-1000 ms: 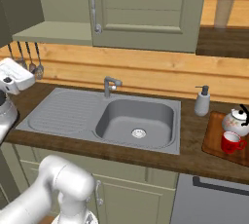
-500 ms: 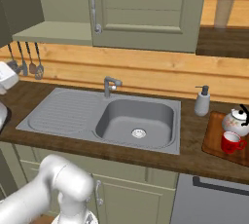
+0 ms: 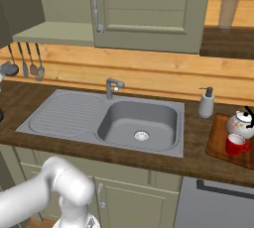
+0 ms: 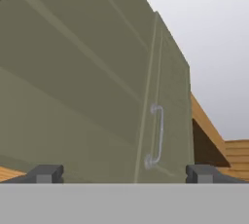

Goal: Pick the kettle from the counter and place it on the tray. Then pick the mug from the cabinet and place it on the tray. Then close the cabinet doors.

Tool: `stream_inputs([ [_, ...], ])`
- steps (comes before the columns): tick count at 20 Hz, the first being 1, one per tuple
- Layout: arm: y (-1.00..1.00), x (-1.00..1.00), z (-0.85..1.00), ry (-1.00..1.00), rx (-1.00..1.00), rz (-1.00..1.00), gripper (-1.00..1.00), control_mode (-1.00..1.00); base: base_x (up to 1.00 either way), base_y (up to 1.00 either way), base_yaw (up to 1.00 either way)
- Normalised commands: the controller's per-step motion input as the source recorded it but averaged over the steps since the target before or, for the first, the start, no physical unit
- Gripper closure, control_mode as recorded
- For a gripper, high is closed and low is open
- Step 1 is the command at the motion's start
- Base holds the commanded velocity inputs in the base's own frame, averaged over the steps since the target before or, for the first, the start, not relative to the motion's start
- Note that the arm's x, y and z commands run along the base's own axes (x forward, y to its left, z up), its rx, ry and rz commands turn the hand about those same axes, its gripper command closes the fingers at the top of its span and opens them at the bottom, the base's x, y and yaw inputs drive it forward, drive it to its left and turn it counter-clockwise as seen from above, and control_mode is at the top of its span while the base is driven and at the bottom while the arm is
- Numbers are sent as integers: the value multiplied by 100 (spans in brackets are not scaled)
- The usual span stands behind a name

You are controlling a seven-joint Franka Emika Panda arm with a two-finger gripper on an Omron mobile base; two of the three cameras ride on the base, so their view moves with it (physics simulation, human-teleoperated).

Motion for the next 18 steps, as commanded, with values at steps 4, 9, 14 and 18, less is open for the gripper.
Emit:
stream_inputs([
  [4, 31, -6, 0, 11, -14, -24, -100, -100, 0, 0, 0],
  [9, 13, -4, 0, 13, -6, -25, -100, -100, 0, 0, 0],
  [14, 4, 0, -4, 29, -6, -15, -100, -100, 0, 0, 0],
  [18, 1, 0, -15, 23, -6, -8, -100, -100, 0, 0, 0],
])
